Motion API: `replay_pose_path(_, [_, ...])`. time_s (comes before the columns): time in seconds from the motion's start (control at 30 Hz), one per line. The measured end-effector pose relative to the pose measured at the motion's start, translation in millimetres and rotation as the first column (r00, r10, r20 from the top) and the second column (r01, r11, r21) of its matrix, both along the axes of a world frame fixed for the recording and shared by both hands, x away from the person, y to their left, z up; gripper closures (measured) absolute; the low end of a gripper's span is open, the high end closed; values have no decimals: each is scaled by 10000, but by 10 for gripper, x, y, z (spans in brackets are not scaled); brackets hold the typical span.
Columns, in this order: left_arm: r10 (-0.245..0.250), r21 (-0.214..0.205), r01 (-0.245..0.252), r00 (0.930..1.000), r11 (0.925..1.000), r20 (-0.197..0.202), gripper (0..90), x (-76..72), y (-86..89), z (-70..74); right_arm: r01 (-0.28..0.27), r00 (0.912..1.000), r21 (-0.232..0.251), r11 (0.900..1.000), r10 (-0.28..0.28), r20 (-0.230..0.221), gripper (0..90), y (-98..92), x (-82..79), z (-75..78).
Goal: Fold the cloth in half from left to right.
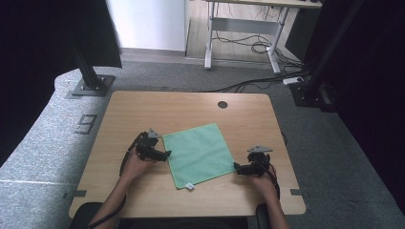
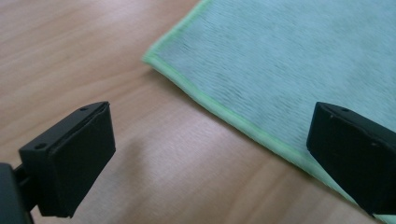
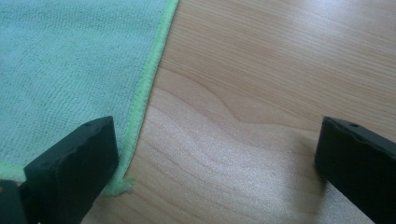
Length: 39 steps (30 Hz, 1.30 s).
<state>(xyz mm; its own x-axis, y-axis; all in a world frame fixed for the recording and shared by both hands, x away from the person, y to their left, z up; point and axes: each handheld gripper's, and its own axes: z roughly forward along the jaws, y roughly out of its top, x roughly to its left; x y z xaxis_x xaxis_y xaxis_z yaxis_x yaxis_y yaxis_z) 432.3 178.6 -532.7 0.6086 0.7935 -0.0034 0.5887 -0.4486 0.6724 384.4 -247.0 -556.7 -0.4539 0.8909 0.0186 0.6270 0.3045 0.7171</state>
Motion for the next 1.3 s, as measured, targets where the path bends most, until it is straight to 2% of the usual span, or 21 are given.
replay_pose_path(0.17, [149,-43,-149,9999,9999,71,17,112,16,25,29,10000,0,10000,-29,2,0,2,-2,0])
replay_pose_path(0.33, [347,-167,-342,9989,9993,307,24,287,35,100,61,10000,0,10000,-61,9,0,3,-5,0])
replay_pose_path(0.4, [583,-184,-575,9974,9982,417,29,383,63,127,67,10000,-2,10000,-67,17,0,3,-6,0])
replay_pose_path(0.63, [900,-271,-888,9950,9957,444,46,535,95,143,71,10000,-2,10000,-71,20,0,4,-7,0])
replay_pose_path(0.8, [1059,-54,-1058,9940,9944,271,46,631,81,37,70,10000,-11,10000,-70,24,0,3,-8,0])
replay_pose_path(0.93, [1092,-36,-1092,9940,9940,112,46,674,78,-19,74,10000,-10,10000,-74,24,0,4,-9,0])
replay_pose_path(0.97, [1076,52,-1076,9942,9942,73,46,683,71,-39,75,10000,-11,10000,-75,23,0,4,-9,0])
replay_pose_path(1.03, [1037,610,-1036,9946,9927,15,45,696,46,-105,74,10000,-11,10000,-74,22,0,4,-9,0])
replay_pose_path(1.07, [1037,610,-1036,9946,9927,15,32,696,46,-105,74,10000,-11,10000,-74,22,0,4,-9,0])
replay_pose_path(1.13, [1199,36,-1198,9925,9928,-224,16,720,110,-152,84,10000,-9,10000,-84,23,0,5,-10,0])
replay_pose_path(1.3, [1110,-25,-1111,9937,9938,-174,2,715,124,-158,85,10000,-8,10000,-85,23,0,5,-10,0])
